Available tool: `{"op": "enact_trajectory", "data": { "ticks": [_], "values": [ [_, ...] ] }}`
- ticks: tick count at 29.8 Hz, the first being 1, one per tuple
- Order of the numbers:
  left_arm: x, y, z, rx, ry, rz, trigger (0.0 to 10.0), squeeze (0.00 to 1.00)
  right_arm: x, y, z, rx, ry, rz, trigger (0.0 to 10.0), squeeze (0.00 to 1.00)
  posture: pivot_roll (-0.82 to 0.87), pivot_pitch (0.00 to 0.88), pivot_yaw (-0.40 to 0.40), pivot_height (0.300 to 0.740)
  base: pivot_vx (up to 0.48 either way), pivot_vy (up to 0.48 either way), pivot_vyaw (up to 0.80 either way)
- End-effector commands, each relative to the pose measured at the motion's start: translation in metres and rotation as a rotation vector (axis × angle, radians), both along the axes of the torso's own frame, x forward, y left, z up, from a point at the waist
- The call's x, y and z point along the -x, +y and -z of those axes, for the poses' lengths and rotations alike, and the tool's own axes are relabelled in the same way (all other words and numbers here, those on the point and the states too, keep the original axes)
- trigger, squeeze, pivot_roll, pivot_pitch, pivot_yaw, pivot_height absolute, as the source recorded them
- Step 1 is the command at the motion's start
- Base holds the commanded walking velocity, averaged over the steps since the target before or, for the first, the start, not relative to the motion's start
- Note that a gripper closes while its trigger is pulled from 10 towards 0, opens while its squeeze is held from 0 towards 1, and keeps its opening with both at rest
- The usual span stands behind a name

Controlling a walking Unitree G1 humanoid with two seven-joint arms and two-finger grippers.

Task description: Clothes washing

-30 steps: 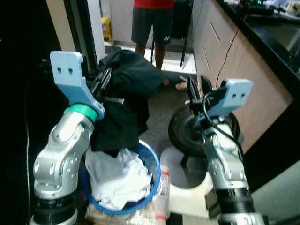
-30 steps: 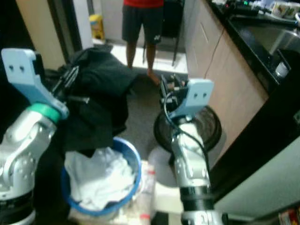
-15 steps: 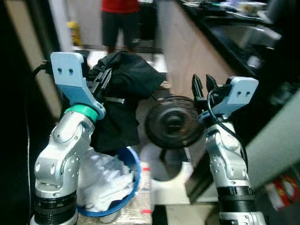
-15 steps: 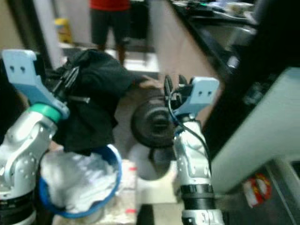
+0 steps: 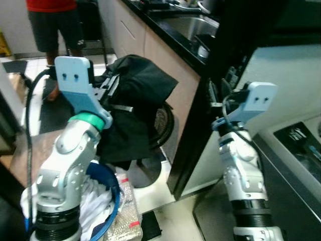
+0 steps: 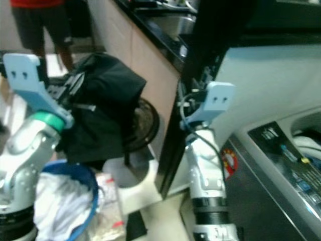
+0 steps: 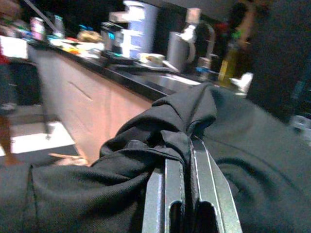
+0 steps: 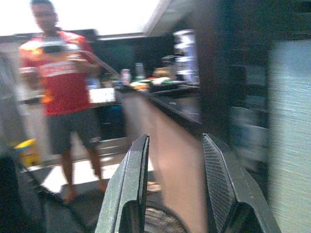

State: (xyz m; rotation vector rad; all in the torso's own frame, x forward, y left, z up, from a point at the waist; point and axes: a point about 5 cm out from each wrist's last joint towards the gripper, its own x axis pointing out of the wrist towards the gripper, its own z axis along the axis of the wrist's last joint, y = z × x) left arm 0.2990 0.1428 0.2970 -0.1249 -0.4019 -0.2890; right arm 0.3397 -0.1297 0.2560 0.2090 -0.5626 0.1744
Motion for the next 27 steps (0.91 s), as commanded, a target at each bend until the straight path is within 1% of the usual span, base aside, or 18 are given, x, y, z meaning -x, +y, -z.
{"op": "enact_trajectory", "data": {
  "ticks": [1, 15, 27],
  "values": [
    [0.0016, -0.0056, -0.0027, -0.007, -0.019, 0.027, 10.0, 0.0, 0.0006, -0.0064, 0.0001, -0.015, 0.003, 0.021, 10.0, 0.0, 0.06, 0.035, -0.004, 0.74, 0.0, 0.0, -0.8],
    [-0.0002, -0.0057, -0.0004, -0.013, -0.01, 0.031, 10.0, 0.0, 0.0008, -0.0071, -0.0007, -0.017, 0.0, 0.03, 10.0, 0.0, 0.06, 0.03, 0.0, 0.74, 0.0, 0.0, -0.8],
    [-0.0005, -0.0052, 0.0023, -0.016, 0.002, 0.025, 10.0, 0.0, 0.0019, -0.0106, -0.0064, -0.032, -0.017, 0.049, 10.0, 0.0, 0.05, 0.035, -0.002, 0.74, 0.0, 0.0, -0.8]
  ]
}}
